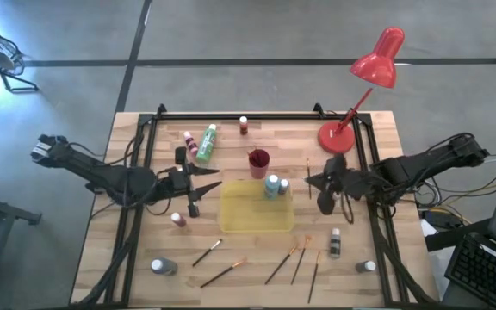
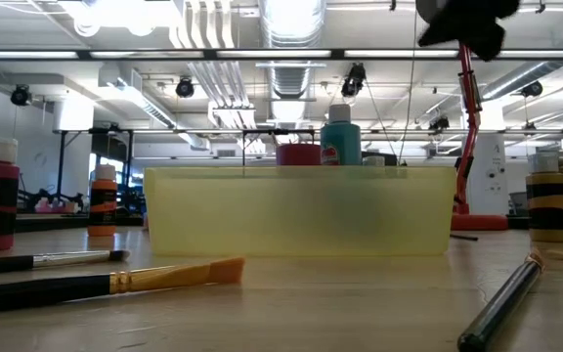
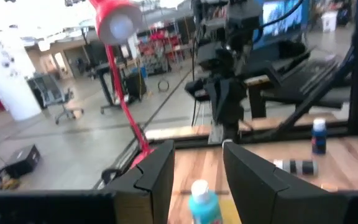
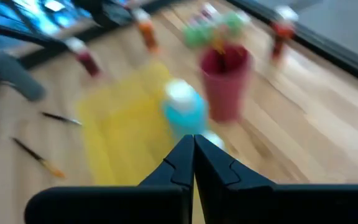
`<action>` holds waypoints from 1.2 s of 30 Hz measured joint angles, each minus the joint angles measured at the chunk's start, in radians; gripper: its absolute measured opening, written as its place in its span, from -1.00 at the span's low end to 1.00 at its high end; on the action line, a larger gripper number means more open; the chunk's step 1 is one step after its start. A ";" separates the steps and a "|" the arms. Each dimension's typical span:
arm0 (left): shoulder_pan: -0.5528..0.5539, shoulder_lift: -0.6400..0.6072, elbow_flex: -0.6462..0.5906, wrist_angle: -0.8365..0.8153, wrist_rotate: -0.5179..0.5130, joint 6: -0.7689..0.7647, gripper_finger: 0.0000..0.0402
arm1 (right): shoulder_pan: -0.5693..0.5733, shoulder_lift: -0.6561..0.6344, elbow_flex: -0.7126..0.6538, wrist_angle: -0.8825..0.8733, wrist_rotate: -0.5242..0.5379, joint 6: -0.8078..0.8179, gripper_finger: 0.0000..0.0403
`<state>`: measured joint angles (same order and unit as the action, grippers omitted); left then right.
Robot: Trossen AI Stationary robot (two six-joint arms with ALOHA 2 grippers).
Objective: Pick & Place Paint Supplies
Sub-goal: Put the small orange paint bottle into the yellow bin
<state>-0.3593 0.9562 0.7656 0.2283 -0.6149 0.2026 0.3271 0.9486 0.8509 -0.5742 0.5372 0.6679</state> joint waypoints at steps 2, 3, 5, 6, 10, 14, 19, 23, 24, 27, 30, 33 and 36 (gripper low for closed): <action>0.000 -0.001 0.007 -0.057 -0.039 -0.020 -0.28 | 0.000 -0.019 0.000 -0.116 0.014 0.074 -0.96; 0.000 -0.002 0.012 -0.089 -0.068 -0.031 -0.28 | 0.000 -0.027 0.000 -0.169 0.018 0.111 -0.96; 0.001 -0.005 0.029 -0.156 -0.129 -0.052 -0.28 | 0.000 -0.036 0.000 -0.255 0.042 0.181 -0.96; 0.001 -0.007 0.039 -0.193 -0.162 -0.067 -0.28 | 0.000 -0.040 0.000 -0.292 0.055 0.210 -0.96; 0.001 -0.010 0.086 -0.363 -0.245 -0.143 -0.28 | -0.001 -0.039 0.000 -0.362 0.072 0.255 -0.96; 0.006 -0.011 0.152 -0.603 -0.249 -0.284 -0.28 | 0.000 -0.035 0.000 -0.364 0.073 0.257 -0.96; 0.014 -0.012 0.219 -0.948 -0.245 -0.524 -0.28 | 0.000 -0.031 0.000 -0.364 0.090 0.257 -0.96; 0.023 -0.014 0.234 -1.127 -0.220 -0.706 -0.28 | 0.000 -0.030 0.000 -0.364 0.097 0.254 -0.96; 0.026 -0.014 0.234 -1.156 -0.205 -0.743 -0.28 | 0.000 -0.030 0.000 -0.363 0.102 0.253 -0.96; 0.037 -0.014 0.228 -1.218 -0.175 -0.836 -0.28 | 0.000 -0.030 0.000 -0.362 0.118 0.256 -0.96; 0.041 -0.011 0.228 -1.267 -0.169 -0.881 -0.28 | -0.001 -0.030 0.000 -0.362 0.121 0.257 -0.96; 0.044 -0.011 0.226 -1.314 -0.176 -0.917 -0.28 | 0.000 -0.030 0.000 -0.361 0.121 0.257 -0.96; 0.044 -0.012 0.210 -1.377 -0.193 -1.012 -0.28 | 0.000 -0.030 0.000 -0.361 0.121 0.257 -0.96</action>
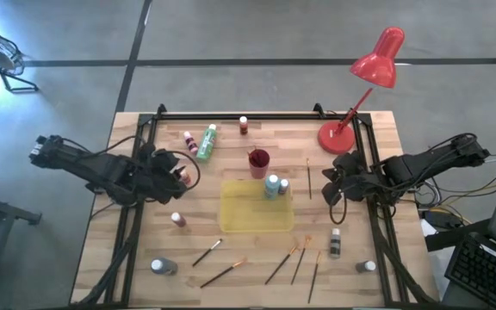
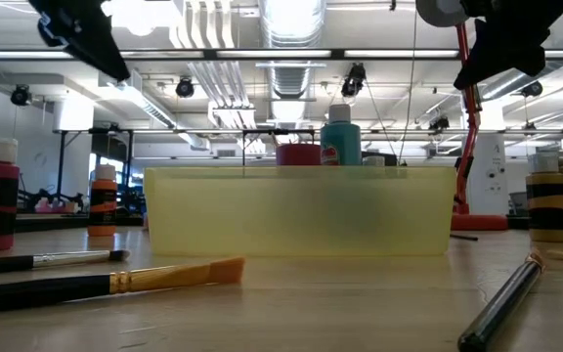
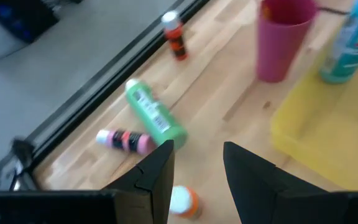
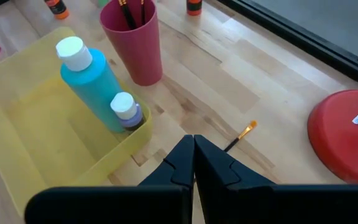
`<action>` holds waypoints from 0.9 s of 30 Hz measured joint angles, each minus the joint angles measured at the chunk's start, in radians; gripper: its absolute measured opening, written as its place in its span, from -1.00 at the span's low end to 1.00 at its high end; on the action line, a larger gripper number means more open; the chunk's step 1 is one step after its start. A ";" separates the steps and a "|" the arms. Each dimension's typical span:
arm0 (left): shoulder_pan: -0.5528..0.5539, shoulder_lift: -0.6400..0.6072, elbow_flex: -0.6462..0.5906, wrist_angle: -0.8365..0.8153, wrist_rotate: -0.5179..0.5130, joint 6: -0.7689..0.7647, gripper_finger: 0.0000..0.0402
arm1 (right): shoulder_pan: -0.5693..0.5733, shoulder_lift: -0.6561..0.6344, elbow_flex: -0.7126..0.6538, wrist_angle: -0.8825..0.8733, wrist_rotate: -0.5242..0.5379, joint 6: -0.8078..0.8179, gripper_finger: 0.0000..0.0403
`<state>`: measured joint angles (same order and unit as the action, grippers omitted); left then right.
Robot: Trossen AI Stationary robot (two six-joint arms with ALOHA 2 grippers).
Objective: Pick & Place Paint Supplies
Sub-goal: Put the small orange paint bottle into the yellow bin
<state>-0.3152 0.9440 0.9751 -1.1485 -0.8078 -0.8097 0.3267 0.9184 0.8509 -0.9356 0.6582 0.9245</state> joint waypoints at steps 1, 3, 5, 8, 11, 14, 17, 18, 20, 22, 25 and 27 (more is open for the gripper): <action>0.001 0.000 -0.008 -0.025 -0.005 -0.044 -0.28 | 0.000 0.000 0.000 0.000 0.000 0.000 -0.96; 0.007 0.000 -0.026 -0.069 -0.020 -0.141 -0.28 | 0.000 0.000 0.000 0.000 0.000 0.000 -0.96; 0.027 0.001 -0.036 -0.105 -0.024 -0.211 -0.28 | 0.000 0.000 0.000 0.000 0.005 -0.002 -0.96; 0.081 0.007 -0.039 -0.118 -0.022 -0.262 -0.28 | 0.000 0.000 0.000 0.002 0.024 -0.001 -0.96; 0.160 0.011 -0.039 -0.118 0.019 -0.247 -0.28 | 0.000 0.000 0.000 0.003 0.025 0.000 -0.96; 0.255 0.019 -0.039 -0.110 0.077 -0.181 -0.28 | 0.000 0.000 -0.001 0.003 0.025 0.008 -0.96; 0.365 0.024 -0.039 -0.062 0.133 -0.063 -0.28 | 0.000 0.000 -0.001 0.003 0.026 0.008 -0.96; 0.402 0.024 -0.039 -0.044 0.162 -0.022 -0.28 | 0.000 0.000 -0.001 0.003 0.026 0.009 -0.96; 0.468 0.026 -0.039 -0.005 0.221 0.053 -0.28 | 0.000 0.000 -0.001 0.004 0.025 0.012 -0.96; 0.522 0.026 -0.039 0.034 0.258 0.118 -0.28 | 0.000 0.000 -0.001 0.004 0.022 0.012 -0.96; 0.601 0.026 -0.039 0.109 0.314 0.222 -0.28 | 0.000 0.001 -0.001 0.004 0.021 0.011 -0.96; 0.655 0.027 -0.039 0.141 0.375 0.264 -0.28 | 0.000 0.001 -0.001 0.004 0.019 0.011 -0.96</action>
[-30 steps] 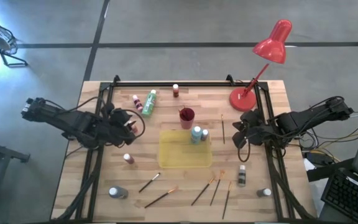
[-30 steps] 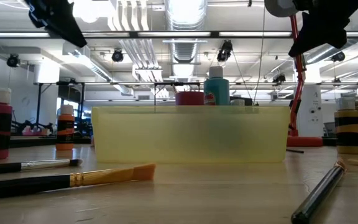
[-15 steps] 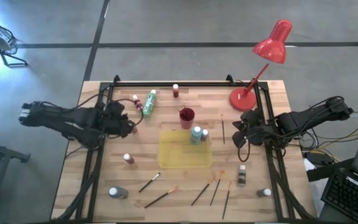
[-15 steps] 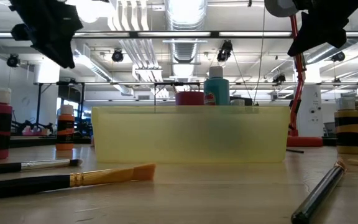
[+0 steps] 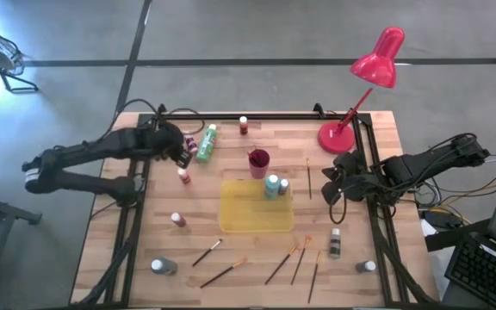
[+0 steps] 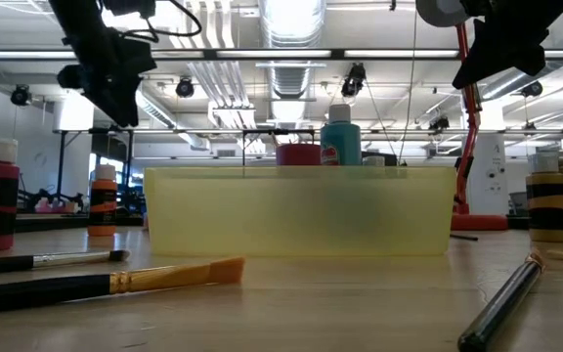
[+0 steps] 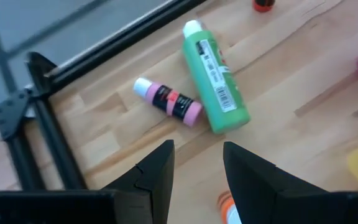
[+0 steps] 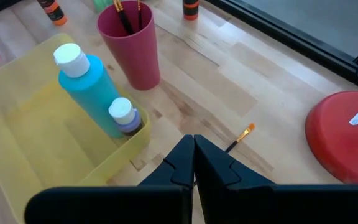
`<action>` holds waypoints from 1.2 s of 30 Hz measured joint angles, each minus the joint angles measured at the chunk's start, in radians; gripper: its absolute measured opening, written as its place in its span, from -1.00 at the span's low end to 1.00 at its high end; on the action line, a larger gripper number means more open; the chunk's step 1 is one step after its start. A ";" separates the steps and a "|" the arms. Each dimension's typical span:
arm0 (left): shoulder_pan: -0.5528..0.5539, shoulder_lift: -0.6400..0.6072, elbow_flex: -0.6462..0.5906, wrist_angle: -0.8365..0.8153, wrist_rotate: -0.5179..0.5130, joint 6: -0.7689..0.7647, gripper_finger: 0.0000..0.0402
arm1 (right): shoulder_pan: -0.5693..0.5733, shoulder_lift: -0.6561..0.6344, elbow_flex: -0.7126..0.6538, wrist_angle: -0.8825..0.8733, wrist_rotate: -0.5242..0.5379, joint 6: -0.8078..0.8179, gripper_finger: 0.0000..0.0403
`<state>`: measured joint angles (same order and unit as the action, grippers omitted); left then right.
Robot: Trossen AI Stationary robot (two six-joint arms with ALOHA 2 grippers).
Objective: Pick & Place Paint Supplies
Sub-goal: Put the small orange paint bottle into the yellow bin
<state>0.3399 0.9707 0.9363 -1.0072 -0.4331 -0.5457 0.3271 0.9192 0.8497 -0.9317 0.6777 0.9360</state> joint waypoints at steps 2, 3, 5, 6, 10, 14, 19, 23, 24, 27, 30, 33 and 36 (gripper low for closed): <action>0.040 0.001 0.000 0.010 0.053 0.013 -0.28 | 0.000 0.000 0.000 0.000 -0.001 0.000 -0.96; 0.051 0.002 0.000 0.009 0.072 0.014 -0.28 | 0.000 0.000 0.000 0.000 -0.002 0.000 -0.96; 0.053 0.001 -0.001 0.007 0.101 0.041 -0.28 | 0.000 0.000 -0.001 0.000 -0.007 0.001 -0.96; 0.050 -0.002 -0.001 0.003 0.121 0.067 -0.28 | 0.000 0.000 -0.001 -0.001 -0.015 0.001 -0.96; 0.018 -0.024 -0.001 -0.005 0.218 0.170 -0.28 | 0.000 0.000 -0.003 -0.005 -0.028 0.002 -0.96; -0.031 -0.049 -0.009 -0.017 0.294 0.255 -0.28 | 0.000 0.000 -0.005 -0.005 -0.029 0.002 -0.96; -0.111 -0.092 -0.076 -0.010 0.289 0.276 -0.28 | 0.000 0.000 -0.015 -0.005 -0.029 0.001 -0.96; -0.160 -0.136 -0.155 0.020 0.282 0.259 -0.28 | 0.000 0.000 -0.026 -0.005 -0.031 0.001 -0.96; -0.167 -0.144 -0.169 0.025 0.282 0.256 -0.28 | 0.000 0.000 -0.028 -0.005 -0.031 0.001 -0.96; -0.171 -0.164 -0.202 0.037 0.278 0.249 -0.28 | 0.000 0.000 -0.032 -0.005 -0.031 0.004 -0.96; -0.171 -0.170 -0.228 0.042 0.273 0.258 -0.28 | 0.000 0.000 -0.035 -0.003 -0.031 0.005 -0.96; -0.171 -0.163 -0.238 0.053 0.236 0.262 -0.28 | 0.000 0.000 -0.035 0.001 -0.031 0.006 -0.96; -0.171 -0.147 -0.236 0.054 0.177 0.261 -0.28 | 0.000 0.000 -0.035 0.004 -0.031 0.006 -0.96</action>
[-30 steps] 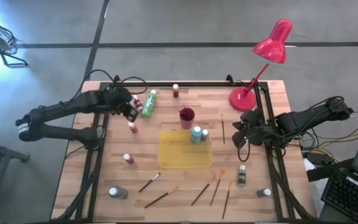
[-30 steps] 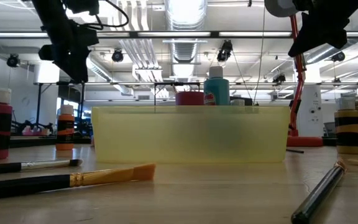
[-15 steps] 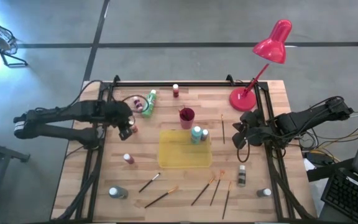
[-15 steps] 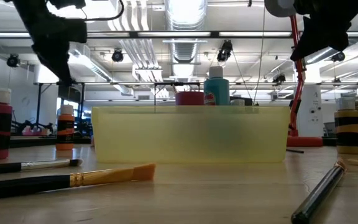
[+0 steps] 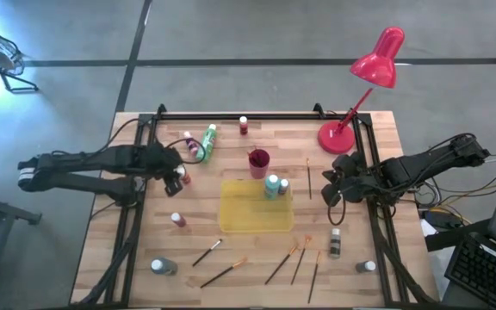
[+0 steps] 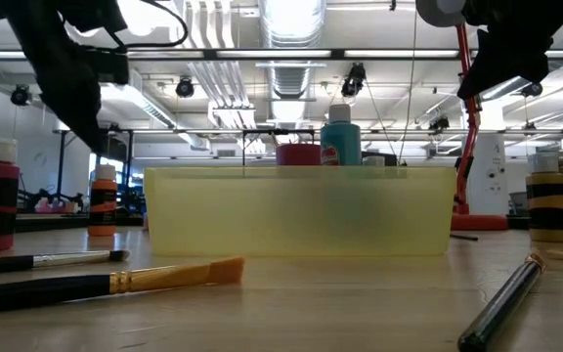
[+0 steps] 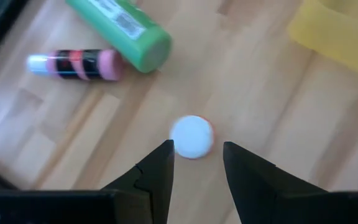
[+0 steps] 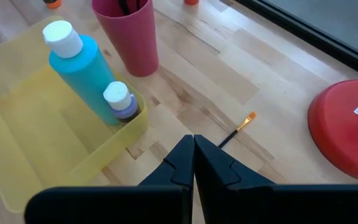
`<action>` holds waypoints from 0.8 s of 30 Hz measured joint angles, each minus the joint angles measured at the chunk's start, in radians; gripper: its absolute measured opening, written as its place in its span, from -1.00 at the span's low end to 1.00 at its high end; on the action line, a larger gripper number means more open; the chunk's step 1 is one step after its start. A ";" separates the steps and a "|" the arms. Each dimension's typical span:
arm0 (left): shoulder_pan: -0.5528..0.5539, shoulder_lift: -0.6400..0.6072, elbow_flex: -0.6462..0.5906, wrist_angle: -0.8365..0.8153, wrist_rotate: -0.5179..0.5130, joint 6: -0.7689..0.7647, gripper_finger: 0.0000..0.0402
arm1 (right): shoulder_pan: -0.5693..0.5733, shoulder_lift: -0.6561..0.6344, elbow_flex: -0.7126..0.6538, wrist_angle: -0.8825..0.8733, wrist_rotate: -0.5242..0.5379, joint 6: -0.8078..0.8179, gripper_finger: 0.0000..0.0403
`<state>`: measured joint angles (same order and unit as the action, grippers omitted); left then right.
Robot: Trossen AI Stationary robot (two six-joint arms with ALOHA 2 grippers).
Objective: Pick & Place Paint Supplies
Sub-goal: Put the small orange paint bottle into the yellow bin
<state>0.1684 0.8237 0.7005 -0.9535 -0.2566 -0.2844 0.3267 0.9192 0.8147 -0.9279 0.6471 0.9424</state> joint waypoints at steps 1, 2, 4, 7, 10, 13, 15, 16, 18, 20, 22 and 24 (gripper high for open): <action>0.000 0.005 0.000 0.005 -0.010 -0.003 -0.28 | 0.000 0.000 0.000 0.000 0.000 0.000 -0.96; 0.000 0.009 0.000 0.012 -0.012 -0.007 -0.28 | 0.000 0.000 0.000 0.001 0.000 0.000 -0.96; 0.000 0.020 0.000 0.023 -0.012 -0.020 -0.28 | 0.000 0.000 0.000 0.001 0.000 0.000 -0.96; 0.000 0.045 0.000 0.022 -0.005 -0.061 -0.28 | 0.000 0.000 0.000 0.002 0.000 0.000 -0.96; 0.000 0.079 0.000 0.022 0.017 -0.113 -0.28 | 0.000 0.000 0.000 0.002 0.000 0.000 -0.96; 0.001 0.114 0.007 0.024 0.021 -0.136 -0.28 | 0.000 0.000 0.000 0.002 0.000 0.000 -0.96; 0.001 0.135 0.014 0.027 0.018 -0.138 -0.28 | 0.000 0.000 0.000 0.002 0.001 -0.001 -0.96; 0.001 0.145 0.018 0.027 0.016 -0.137 -0.28 | 0.000 0.000 0.000 0.002 0.001 0.000 -0.96; 0.001 0.159 0.025 0.027 0.004 -0.137 -0.28 | 0.000 0.000 0.000 0.002 0.001 0.000 -0.96; 0.001 0.170 0.032 0.021 -0.020 -0.136 -0.28 | 0.000 0.000 0.000 0.002 0.001 0.000 -0.96; 0.001 0.176 0.036 0.014 -0.041 -0.134 -0.28 | 0.000 0.000 0.000 0.002 0.001 0.000 -0.96; 0.002 0.179 0.040 0.002 -0.062 -0.135 -0.28 | 0.000 0.000 0.000 0.003 0.001 0.000 -0.96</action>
<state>0.1699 1.0027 0.7407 -0.9517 -0.3182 -0.4195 0.3271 0.9192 0.8146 -0.9252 0.6479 0.9424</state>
